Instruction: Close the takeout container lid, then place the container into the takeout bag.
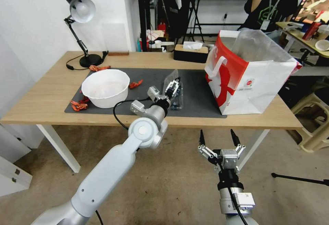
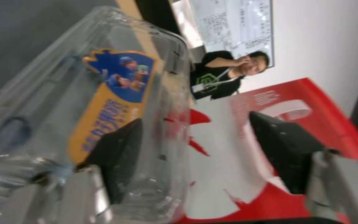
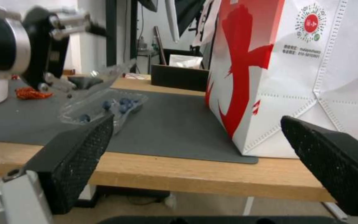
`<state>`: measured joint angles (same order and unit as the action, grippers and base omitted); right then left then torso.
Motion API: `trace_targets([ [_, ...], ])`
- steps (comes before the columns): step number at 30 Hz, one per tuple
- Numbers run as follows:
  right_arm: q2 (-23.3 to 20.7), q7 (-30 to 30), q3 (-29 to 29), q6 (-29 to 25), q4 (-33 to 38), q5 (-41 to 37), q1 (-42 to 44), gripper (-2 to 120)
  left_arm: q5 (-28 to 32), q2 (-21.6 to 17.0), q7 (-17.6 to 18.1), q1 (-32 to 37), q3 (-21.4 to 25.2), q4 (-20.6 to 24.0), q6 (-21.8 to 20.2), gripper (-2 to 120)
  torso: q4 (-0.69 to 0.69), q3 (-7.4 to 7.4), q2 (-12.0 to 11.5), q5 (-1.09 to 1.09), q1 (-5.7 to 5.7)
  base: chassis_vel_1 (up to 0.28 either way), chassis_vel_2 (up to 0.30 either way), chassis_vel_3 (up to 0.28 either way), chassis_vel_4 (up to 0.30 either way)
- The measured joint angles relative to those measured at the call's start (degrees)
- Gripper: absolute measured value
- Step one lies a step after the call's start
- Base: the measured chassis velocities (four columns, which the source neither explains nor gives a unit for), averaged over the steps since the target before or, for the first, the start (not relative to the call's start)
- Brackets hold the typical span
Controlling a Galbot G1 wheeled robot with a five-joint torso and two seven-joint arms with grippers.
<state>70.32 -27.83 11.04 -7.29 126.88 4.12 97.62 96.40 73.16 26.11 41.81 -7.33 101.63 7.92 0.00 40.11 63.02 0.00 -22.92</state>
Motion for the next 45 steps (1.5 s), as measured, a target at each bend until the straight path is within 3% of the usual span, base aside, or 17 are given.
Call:
trace_targets([
  [5,-0.08,-0.01,0.03,0.01,0.03,-0.10,-0.10,100,-0.11,0.35,1.54,-0.25,-0.39,-0.82,-0.42,51,0.00,0.00,0.01,0.00,0.00,0.000,0.000,0.000,0.000],
  [17,-0.34,0.03,0.25,0.76,0.75,-1.26,-0.98,100,-3.79,0.28,5.05,-0.32,-2.40,-1.89,-2.45,3,0.00,0.00,0.00,0.00,0.00,0.000,0.000,0.000,0.000],
  [19,-0.37,0.05,0.27,0.95,0.85,-1.50,-1.15,100,-4.06,0.23,5.25,-0.31,-2.50,-1.92,-2.66,0,0.00,0.00,0.00,0.00,0.00,0.000,0.000,0.000,0.000],
  [30,-1.73,0.42,0.74,4.66,2.16,-8.05,-4.56,100,-5.94,-0.38,6.28,-1.01,-4.02,-2.79,-3.80,0,-0.01,0.00,0.00,0.00,0.00,0.000,0.000,0.000,0.000],
  [33,-2.94,0.45,0.79,7.59,2.54,-13.59,-7.17,100,-6.53,-0.48,6.28,-1.27,-4.49,-3.11,-3.91,0,0.00,0.00,0.00,0.00,0.00,0.000,0.000,0.000,0.000],
  [37,-5.75,0.34,0.58,13.70,2.70,-27.26,-13.82,100,-7.39,-0.71,6.28,-1.47,-4.89,-3.50,-3.92,0,0.00,0.00,0.00,0.00,0.00,0.000,0.000,0.000,0.000],
  [45,-8.94,-0.50,-0.03,18.79,-0.29,-43.86,-24.49,100,-8.04,-1.01,6.19,-1.59,-5.14,-3.49,-3.82,0,0.00,0.00,0.00,0.01,0.00,0.000,0.000,0.000,0.000],
])
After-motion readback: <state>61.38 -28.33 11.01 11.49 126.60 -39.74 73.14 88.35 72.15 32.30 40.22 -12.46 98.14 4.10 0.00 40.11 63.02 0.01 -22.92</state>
